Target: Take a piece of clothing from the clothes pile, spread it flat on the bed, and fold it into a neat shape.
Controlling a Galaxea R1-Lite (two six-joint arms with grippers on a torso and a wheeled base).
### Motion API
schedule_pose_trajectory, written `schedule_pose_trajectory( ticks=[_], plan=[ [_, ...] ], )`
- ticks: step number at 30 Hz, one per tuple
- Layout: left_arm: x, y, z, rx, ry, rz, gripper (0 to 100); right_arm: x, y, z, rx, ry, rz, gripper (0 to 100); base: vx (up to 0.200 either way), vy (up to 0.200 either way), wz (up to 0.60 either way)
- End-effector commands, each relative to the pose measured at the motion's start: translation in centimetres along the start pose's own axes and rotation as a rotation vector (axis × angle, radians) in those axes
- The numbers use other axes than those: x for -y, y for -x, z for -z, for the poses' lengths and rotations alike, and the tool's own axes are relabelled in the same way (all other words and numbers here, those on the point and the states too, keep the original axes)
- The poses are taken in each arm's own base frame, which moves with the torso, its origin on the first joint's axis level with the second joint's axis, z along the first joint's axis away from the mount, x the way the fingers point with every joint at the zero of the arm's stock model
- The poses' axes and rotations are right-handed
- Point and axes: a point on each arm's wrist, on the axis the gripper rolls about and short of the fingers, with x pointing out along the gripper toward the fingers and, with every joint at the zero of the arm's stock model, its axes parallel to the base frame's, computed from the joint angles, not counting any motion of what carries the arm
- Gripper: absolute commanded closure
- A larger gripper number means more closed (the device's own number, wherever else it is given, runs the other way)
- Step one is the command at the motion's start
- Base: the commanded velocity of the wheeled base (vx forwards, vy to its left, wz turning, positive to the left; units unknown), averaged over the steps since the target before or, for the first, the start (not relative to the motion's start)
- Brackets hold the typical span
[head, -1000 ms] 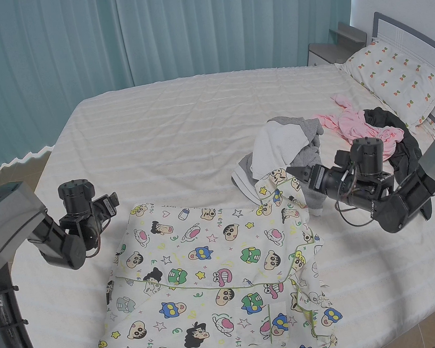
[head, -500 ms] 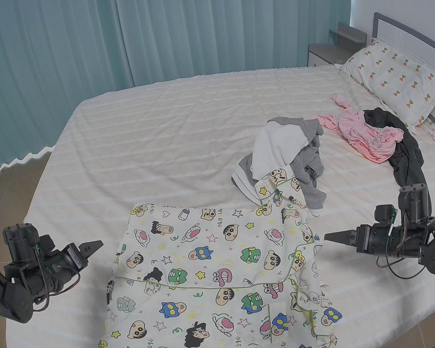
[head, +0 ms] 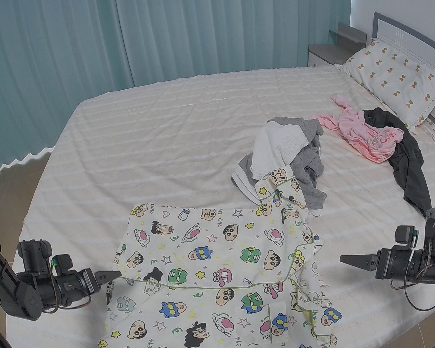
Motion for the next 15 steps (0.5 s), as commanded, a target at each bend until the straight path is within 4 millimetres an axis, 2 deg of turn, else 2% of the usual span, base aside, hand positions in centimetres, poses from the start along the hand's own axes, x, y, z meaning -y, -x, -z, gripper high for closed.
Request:
schedule_pose_trajectory(
  ticks=[1,12,14,15],
  plan=[
    [-0.4,0.0,2.3,-0.132,0.000,-0.009,0,-0.6,1.3,0.2,0.046,-0.048,0.010,0,0.000,0.000,0.00],
    [1.4,4.4,4.3,-0.260,0.050,-0.048,0,-1.2,1.2,0.3,0.039,-0.082,-0.015,0,0.000,0.000,0.00],
    [1.4,4.4,4.4,-0.262,0.051,-0.048,0,-1.2,1.2,0.3,0.041,-0.081,-0.015,0,0.000,0.000,0.00],
    [1.6,5.2,4.8,-0.298,0.074,-0.068,0,-1.5,1.2,0.4,0.038,-0.079,-0.020,0,0.000,0.000,0.00]
  ],
)
